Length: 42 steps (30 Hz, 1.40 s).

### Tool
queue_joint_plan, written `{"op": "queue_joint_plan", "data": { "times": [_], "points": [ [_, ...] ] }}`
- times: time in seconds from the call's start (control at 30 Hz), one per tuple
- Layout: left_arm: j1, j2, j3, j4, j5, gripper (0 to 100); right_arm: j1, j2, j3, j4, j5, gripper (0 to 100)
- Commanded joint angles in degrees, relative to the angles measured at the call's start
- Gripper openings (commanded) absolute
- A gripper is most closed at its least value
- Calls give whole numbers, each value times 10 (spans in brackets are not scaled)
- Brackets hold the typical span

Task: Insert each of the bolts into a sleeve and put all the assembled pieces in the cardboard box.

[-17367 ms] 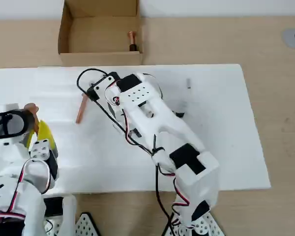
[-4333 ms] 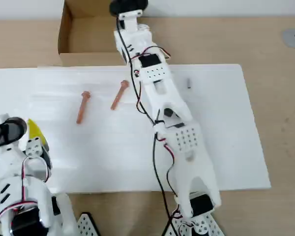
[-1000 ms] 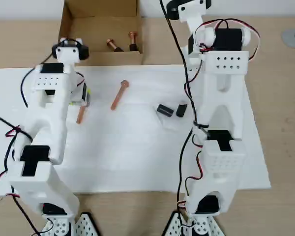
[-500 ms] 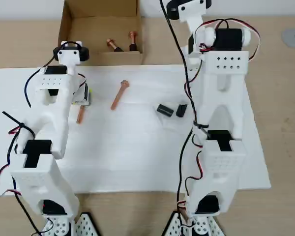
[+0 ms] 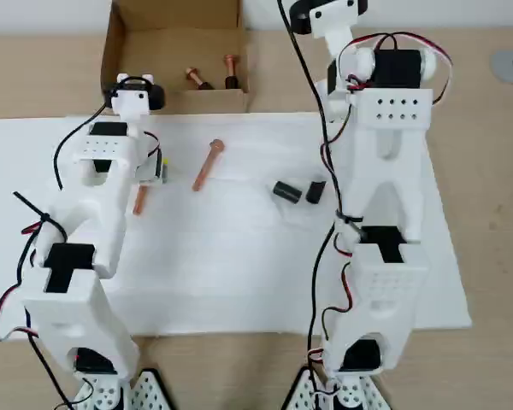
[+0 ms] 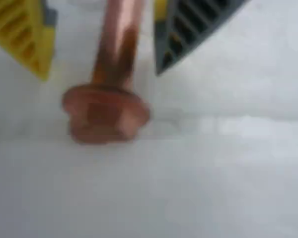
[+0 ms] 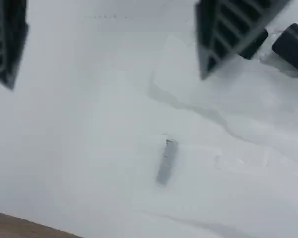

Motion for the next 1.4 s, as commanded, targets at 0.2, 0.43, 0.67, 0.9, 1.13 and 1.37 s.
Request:
{"op": "queue_joint_plan", "data": {
  "times": [0.2,0.43,0.67,0.9,1.13,1.37],
  "points": [
    [13,-3,8,-17,3,152,9,-44,1,7,4,277],
    [12,-3,8,-18,3,8,9,-44,1,7,4,277],
    [11,-8,8,-15,4,12,9,-44,1,7,4,277],
    [10,-43,-25,32,34,12,9,-46,1,8,4,277],
    [-16,-259,8,56,73,12,6,-88,80,9,3,277],
    [-16,-526,159,49,72,12,-51,-192,310,7,52,277]
  ]
}}
